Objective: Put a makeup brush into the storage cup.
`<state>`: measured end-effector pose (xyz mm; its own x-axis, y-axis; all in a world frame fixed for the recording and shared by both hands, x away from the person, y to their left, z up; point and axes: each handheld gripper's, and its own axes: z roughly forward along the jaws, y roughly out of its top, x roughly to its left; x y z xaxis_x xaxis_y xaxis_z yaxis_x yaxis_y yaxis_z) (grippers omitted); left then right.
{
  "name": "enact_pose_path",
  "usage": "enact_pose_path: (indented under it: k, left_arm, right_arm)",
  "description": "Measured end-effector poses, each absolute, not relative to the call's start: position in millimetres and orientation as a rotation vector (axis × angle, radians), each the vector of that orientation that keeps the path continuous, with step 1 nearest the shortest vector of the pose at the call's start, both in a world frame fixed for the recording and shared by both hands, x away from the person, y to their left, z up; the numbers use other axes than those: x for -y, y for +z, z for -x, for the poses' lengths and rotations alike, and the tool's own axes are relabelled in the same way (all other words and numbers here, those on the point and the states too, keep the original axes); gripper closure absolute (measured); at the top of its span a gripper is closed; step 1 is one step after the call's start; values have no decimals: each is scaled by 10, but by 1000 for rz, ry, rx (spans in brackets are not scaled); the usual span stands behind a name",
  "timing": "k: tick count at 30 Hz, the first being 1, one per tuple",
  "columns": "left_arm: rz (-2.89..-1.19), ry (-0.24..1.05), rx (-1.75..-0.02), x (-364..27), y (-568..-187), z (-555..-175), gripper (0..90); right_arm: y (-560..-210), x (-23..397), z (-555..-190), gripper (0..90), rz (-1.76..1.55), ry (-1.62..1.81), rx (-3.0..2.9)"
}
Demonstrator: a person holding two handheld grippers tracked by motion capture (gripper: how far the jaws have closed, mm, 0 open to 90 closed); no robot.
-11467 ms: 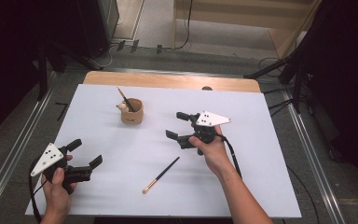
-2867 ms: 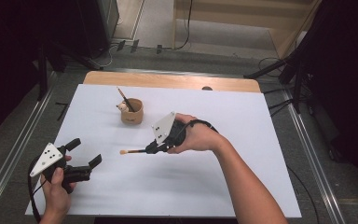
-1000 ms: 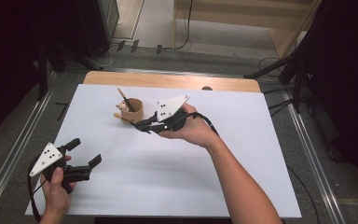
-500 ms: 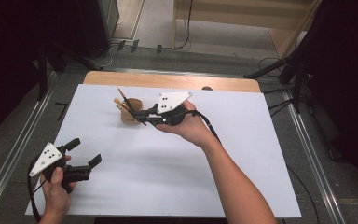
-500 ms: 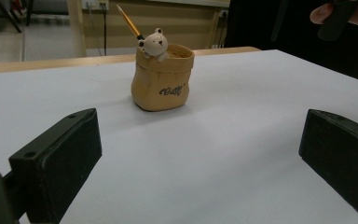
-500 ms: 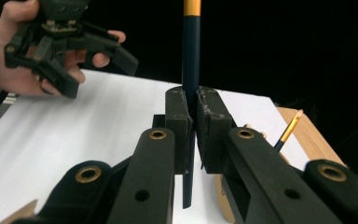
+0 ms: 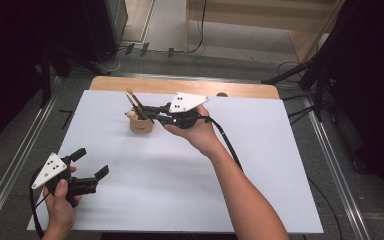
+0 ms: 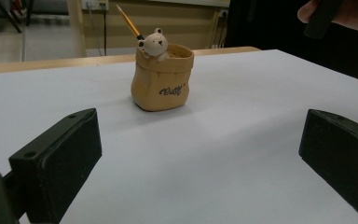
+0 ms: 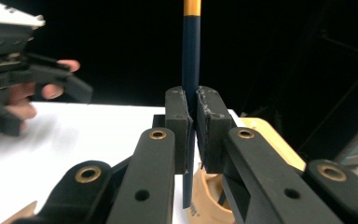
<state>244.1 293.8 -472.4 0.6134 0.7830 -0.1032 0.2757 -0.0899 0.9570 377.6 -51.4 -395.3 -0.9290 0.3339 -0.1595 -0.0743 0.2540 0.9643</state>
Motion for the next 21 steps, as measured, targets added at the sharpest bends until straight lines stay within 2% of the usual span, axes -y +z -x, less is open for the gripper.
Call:
enact_pose_path:
  k: [21]
  left_arm:
    - [-1654,535,-886,-2941,-4720,-2439,0]
  right_arm:
    - [-4196,319,-4010,852,-584,1821,-2025]
